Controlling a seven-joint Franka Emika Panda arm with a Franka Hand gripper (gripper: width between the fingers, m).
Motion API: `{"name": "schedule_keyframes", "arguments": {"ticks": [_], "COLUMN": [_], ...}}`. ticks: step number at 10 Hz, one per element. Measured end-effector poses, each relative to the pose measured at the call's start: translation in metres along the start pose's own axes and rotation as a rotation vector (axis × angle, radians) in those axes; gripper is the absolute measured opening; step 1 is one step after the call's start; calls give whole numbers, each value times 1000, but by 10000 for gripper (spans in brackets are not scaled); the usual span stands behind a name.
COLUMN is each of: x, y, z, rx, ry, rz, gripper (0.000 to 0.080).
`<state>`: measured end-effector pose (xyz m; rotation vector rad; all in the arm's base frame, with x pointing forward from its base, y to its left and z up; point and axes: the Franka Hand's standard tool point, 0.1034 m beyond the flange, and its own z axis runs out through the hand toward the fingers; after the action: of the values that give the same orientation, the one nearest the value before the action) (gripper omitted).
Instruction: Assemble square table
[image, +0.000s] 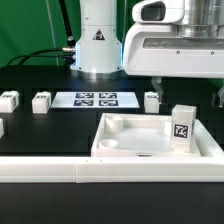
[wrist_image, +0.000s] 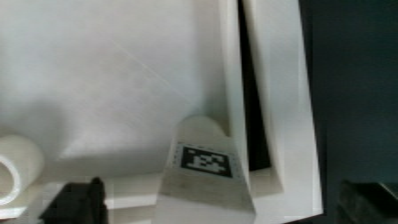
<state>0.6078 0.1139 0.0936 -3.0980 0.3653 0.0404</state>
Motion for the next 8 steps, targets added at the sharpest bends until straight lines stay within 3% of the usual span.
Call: {"name": "schedule_keyframes", "arguments": {"ticks": [2,5,8], "x": [0,1,-6], "y": [1,14,15], "z": [0,4,6], "rx": [-1,-3,-3], "ry": [0,-1,3], "rz": [-14,-251,-234], "gripper": [649,649,649]}}
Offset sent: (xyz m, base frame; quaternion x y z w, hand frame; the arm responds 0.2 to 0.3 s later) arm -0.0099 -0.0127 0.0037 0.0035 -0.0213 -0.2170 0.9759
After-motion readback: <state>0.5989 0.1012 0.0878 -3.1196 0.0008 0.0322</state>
